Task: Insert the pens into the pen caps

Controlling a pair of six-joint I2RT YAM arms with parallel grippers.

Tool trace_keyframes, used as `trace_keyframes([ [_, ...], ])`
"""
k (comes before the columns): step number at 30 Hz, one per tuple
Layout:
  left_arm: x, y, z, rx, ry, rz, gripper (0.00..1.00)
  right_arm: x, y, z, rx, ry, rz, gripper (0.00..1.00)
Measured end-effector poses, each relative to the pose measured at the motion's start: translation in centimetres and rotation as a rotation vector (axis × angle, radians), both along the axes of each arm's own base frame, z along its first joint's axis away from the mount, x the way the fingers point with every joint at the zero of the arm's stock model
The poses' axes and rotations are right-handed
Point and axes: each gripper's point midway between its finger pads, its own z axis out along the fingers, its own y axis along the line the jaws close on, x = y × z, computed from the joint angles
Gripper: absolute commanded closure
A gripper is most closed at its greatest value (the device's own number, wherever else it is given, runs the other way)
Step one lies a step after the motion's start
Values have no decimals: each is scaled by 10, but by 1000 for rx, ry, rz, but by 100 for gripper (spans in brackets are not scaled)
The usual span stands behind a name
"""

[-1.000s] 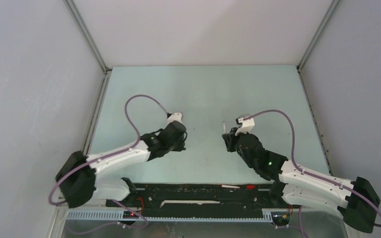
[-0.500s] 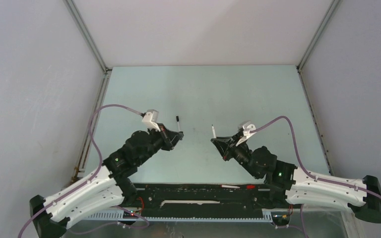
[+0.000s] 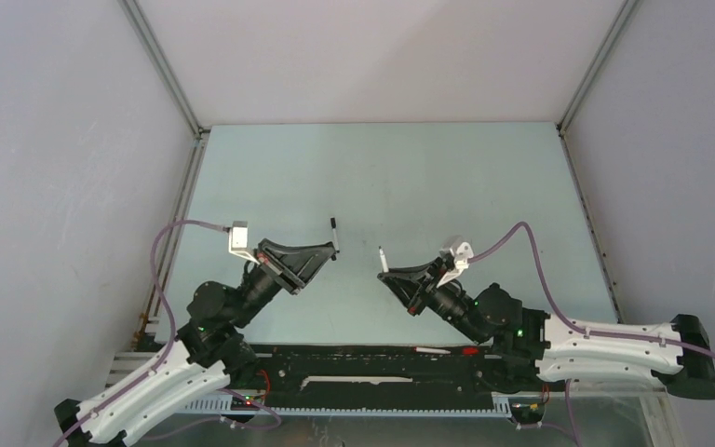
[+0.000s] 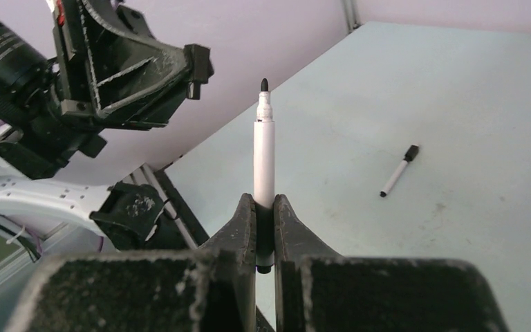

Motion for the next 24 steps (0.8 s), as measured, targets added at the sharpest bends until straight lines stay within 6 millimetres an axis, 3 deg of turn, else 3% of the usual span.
trace_keyframes([
  [10,-20,-7,21,-170,-79,-124,100,-23,34,-9,-43,-18,115,100],
  [17,-29,-2,39,-235,-132,-154,100,-28,42,3,-18,-35,145,100],
  [24,-32,-2,45,-259,-153,-166,100,-33,47,1,-28,-39,168,100],
])
